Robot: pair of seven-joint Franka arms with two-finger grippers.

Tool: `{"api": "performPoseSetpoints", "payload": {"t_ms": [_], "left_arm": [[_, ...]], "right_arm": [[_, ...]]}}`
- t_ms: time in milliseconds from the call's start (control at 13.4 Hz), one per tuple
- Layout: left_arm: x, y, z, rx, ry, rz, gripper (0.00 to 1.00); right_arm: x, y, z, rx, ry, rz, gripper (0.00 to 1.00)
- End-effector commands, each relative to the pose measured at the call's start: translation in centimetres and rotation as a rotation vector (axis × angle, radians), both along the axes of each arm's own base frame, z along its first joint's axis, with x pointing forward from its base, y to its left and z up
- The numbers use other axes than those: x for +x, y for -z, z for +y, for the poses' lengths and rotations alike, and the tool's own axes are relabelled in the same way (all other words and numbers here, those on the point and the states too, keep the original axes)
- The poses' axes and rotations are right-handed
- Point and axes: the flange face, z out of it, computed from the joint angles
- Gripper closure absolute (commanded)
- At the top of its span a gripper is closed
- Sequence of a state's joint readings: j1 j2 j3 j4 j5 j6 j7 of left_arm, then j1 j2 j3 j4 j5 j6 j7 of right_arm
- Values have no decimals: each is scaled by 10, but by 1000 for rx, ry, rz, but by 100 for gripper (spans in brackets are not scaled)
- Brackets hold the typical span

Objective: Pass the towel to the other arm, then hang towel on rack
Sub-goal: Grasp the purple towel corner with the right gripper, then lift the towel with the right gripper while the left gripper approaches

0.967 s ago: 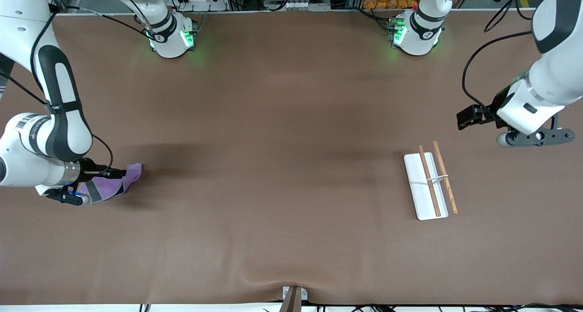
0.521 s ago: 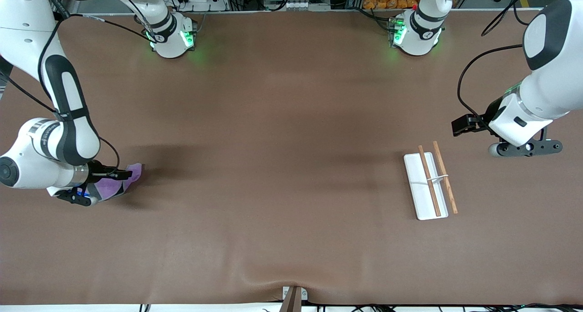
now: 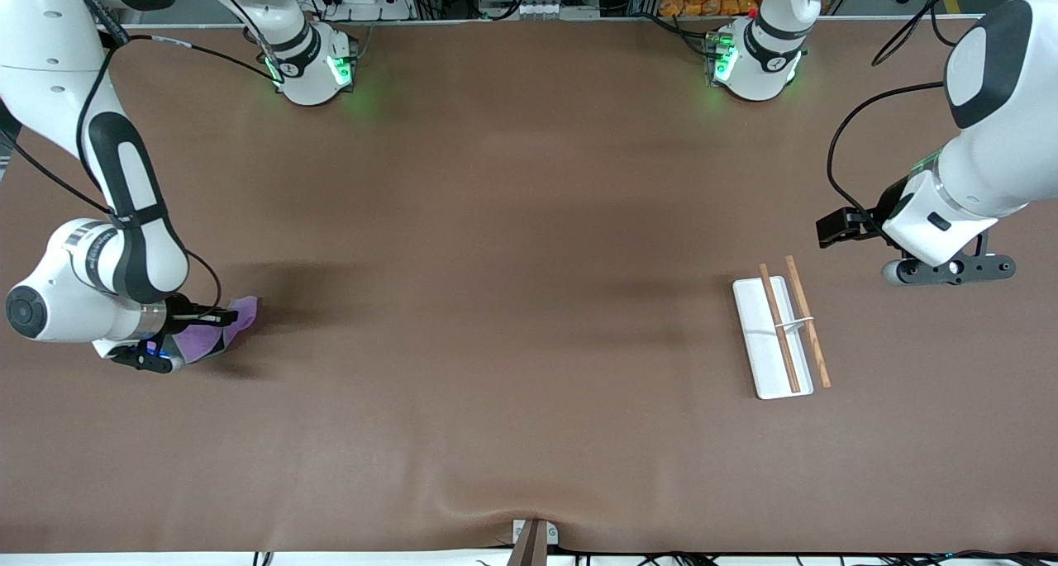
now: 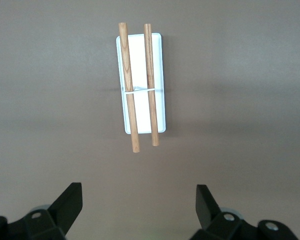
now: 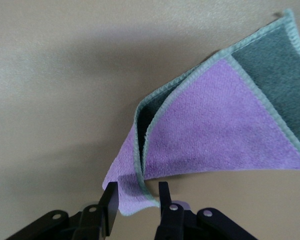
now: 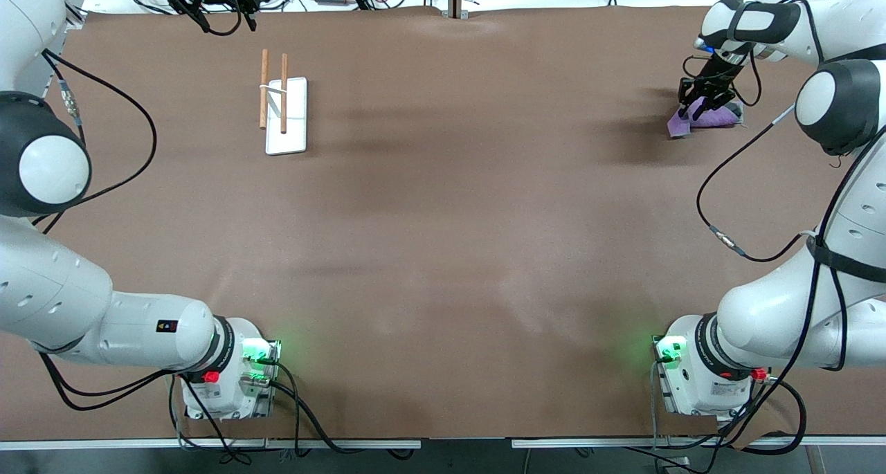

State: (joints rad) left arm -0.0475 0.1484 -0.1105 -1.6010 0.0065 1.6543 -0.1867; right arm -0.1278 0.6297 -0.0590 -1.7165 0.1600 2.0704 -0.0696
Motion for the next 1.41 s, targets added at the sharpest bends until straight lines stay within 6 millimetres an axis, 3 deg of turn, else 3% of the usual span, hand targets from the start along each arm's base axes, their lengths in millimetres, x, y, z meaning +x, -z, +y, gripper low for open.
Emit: {"api": "performPoseSetpoints", "payload": {"t_ms": [0, 223, 372, 744, 967, 1339], "left_arm": [[-4, -5, -6, -2, 29, -9, 0], [-5, -1, -6, -1, 29, 0, 0], [-6, -2, -5, 0, 27, 0, 0], [-6, 0, -5, 0, 27, 3, 0], [-7, -1, -5, 0, 27, 1, 0], [-9, -5, -5, 1, 20, 0, 0]], "right_arm": [[0, 2, 0, 29, 2, -12, 79], [1, 1, 3, 29, 0, -9, 100], [5, -8, 13, 28, -3, -13, 100], [20, -49, 66, 5, 86, 72, 100], [25, -73, 116, -3, 189, 129, 100], [26, -123, 212, 147, 370, 236, 100]]}}
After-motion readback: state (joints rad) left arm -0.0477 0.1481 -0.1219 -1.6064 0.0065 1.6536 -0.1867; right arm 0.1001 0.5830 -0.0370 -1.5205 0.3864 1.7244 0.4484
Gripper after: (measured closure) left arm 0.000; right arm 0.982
